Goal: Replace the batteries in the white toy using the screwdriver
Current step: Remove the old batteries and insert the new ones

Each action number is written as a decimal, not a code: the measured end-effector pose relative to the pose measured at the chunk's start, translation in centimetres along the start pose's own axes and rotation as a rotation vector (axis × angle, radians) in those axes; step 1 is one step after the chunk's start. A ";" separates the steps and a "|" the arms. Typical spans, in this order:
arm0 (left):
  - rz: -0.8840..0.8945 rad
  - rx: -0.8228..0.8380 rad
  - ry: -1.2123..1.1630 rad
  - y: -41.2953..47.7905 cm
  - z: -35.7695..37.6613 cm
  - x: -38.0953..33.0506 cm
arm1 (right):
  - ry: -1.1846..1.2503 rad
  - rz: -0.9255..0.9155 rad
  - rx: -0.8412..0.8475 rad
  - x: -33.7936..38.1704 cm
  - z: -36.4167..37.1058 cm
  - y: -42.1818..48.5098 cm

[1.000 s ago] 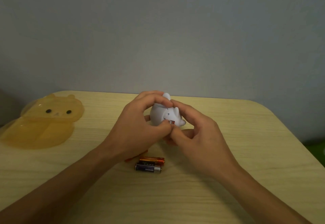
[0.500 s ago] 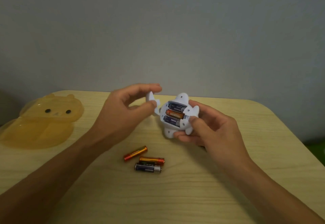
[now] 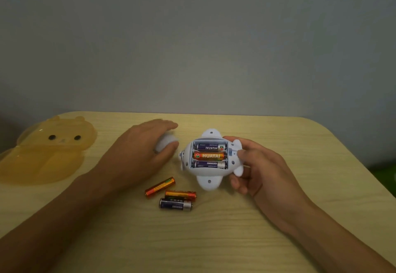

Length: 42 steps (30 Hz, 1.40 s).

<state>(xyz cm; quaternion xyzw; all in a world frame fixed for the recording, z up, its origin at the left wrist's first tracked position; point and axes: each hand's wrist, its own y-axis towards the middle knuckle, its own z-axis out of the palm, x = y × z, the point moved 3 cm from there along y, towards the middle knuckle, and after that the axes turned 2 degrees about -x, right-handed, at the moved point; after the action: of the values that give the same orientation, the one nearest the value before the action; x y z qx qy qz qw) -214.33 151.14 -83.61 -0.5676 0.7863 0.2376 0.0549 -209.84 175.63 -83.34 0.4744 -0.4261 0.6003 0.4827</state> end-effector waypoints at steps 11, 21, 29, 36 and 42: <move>0.456 -0.022 -0.173 -1.1 -1.6 -6.8 | 0.047 -0.014 0.115 -0.3 0.0 0.1; 0.500 0.105 -0.236 -1.1 -1.7 -7.8 | 0.056 0.003 0.220 -0.1 0.3 -0.4; 0.544 -0.046 -0.317 -0.9 -2.9 -7.2 | 0.089 0.000 0.155 -0.1 0.1 -0.3; 0.374 -0.200 -0.581 -0.9 -4.3 -6.4 | 0.140 -0.017 0.117 -0.4 -0.2 -0.1; 0.229 -0.268 -0.209 -0.7 -9.4 0.1 | 0.149 -0.022 0.084 -0.5 -0.4 0.0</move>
<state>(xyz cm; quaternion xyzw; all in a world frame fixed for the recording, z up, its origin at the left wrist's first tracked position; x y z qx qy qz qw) -211.99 146.75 -75.66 -0.4489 0.7973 0.4023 0.0329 -209.90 175.93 -83.87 0.4530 -0.3582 0.6459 0.4994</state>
